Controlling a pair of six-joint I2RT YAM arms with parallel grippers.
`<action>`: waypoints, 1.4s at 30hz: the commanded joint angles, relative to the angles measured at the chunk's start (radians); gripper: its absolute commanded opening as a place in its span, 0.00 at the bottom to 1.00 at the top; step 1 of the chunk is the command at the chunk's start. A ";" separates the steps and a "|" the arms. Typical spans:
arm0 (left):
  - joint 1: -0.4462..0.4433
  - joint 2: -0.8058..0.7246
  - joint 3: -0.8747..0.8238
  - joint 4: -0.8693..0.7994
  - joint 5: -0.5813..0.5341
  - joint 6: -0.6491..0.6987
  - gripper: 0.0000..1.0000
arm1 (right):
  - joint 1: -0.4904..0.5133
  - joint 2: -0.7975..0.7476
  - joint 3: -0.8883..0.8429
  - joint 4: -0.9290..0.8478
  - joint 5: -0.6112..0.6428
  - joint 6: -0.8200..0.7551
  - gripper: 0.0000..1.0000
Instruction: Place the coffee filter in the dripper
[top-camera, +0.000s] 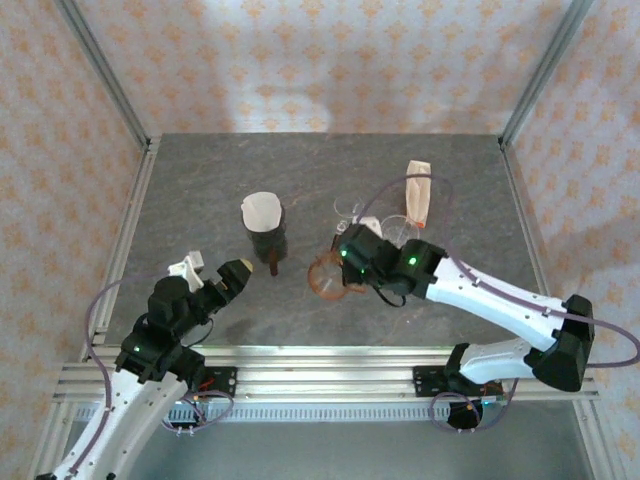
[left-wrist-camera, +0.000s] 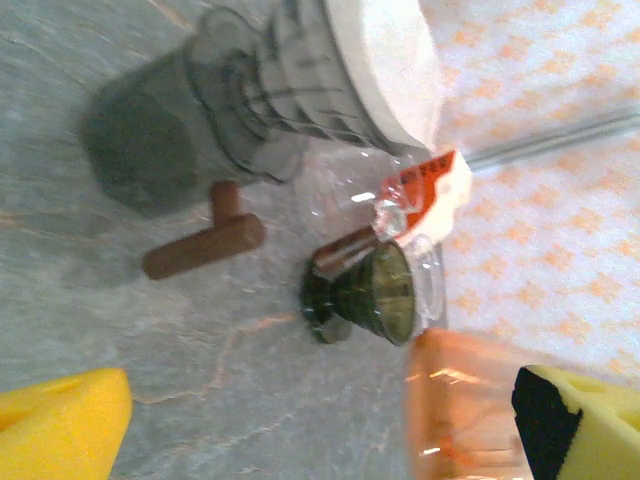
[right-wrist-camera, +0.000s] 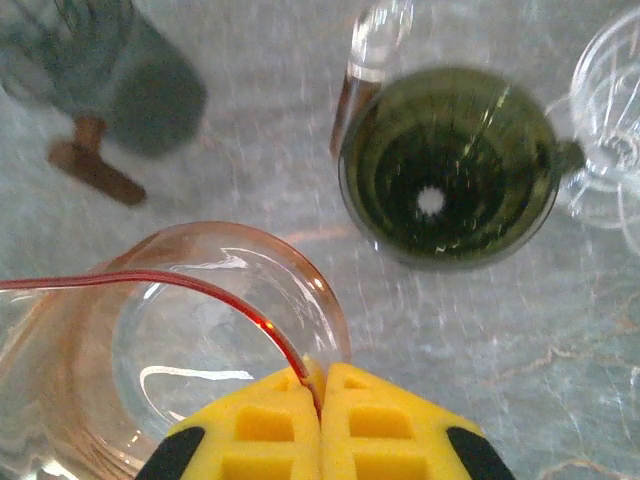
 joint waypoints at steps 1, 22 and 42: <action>-0.130 0.038 -0.051 0.151 -0.085 -0.055 0.97 | 0.031 0.012 -0.072 -0.002 0.064 0.028 0.00; -0.248 0.117 -0.048 0.136 -0.197 -0.005 0.99 | 0.095 0.218 -0.115 0.045 0.097 0.053 0.01; -0.247 0.083 -0.047 0.091 -0.220 0.001 0.99 | 0.080 0.024 -0.113 0.021 0.231 0.062 0.50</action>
